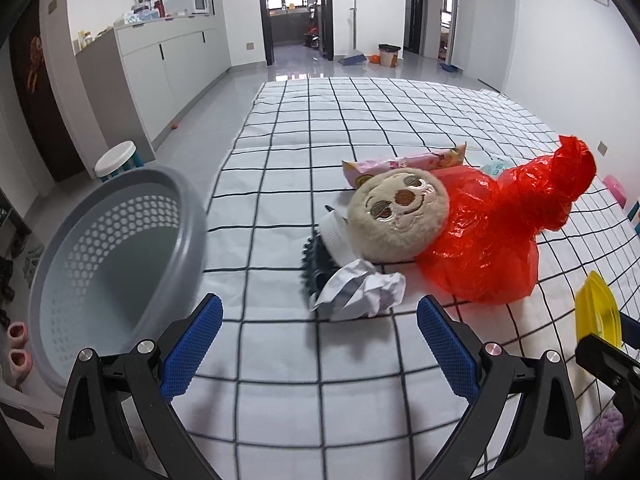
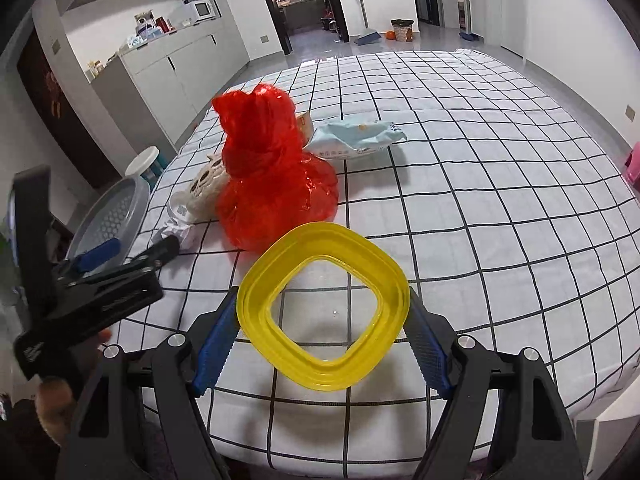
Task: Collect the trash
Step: 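Grasp the crumpled white paper with the left tool while the right tool holds the ring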
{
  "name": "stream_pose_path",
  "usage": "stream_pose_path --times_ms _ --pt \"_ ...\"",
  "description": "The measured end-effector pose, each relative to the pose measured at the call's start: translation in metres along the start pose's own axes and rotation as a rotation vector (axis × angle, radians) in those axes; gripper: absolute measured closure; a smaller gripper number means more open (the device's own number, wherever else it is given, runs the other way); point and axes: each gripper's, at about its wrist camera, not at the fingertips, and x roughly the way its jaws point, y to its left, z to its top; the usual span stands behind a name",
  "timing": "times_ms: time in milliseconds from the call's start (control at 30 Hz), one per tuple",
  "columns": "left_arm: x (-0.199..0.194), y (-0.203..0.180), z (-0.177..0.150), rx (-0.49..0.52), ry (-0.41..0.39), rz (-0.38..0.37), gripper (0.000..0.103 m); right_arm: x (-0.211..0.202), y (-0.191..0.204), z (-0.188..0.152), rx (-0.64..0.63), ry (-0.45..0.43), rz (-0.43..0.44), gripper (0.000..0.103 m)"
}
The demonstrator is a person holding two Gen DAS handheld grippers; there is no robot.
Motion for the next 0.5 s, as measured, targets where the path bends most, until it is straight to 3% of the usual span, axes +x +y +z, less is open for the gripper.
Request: stream_pose_path --times_ms 167,233,300,400,500 --pt "0.01 -0.006 0.0 0.002 0.021 -0.003 0.016 0.0 -0.002 0.002 0.01 0.003 0.023 0.028" --pt "0.013 -0.009 0.001 0.0 0.025 -0.008 0.024 -0.001 -0.001 0.002 0.005 -0.001 0.026 0.028" --pt "0.014 -0.011 0.001 0.002 0.032 -0.014 0.041 -0.001 0.0 0.003 0.002 -0.003 0.029 0.028" --pt "0.015 -0.01 0.0 -0.005 0.043 -0.031 0.058 -0.002 0.0 0.002 0.002 -0.002 0.032 0.028" --pt "0.01 -0.011 -0.002 -0.002 0.037 -0.032 0.065 -0.001 0.0 0.003 0.004 -0.002 0.033 0.028"
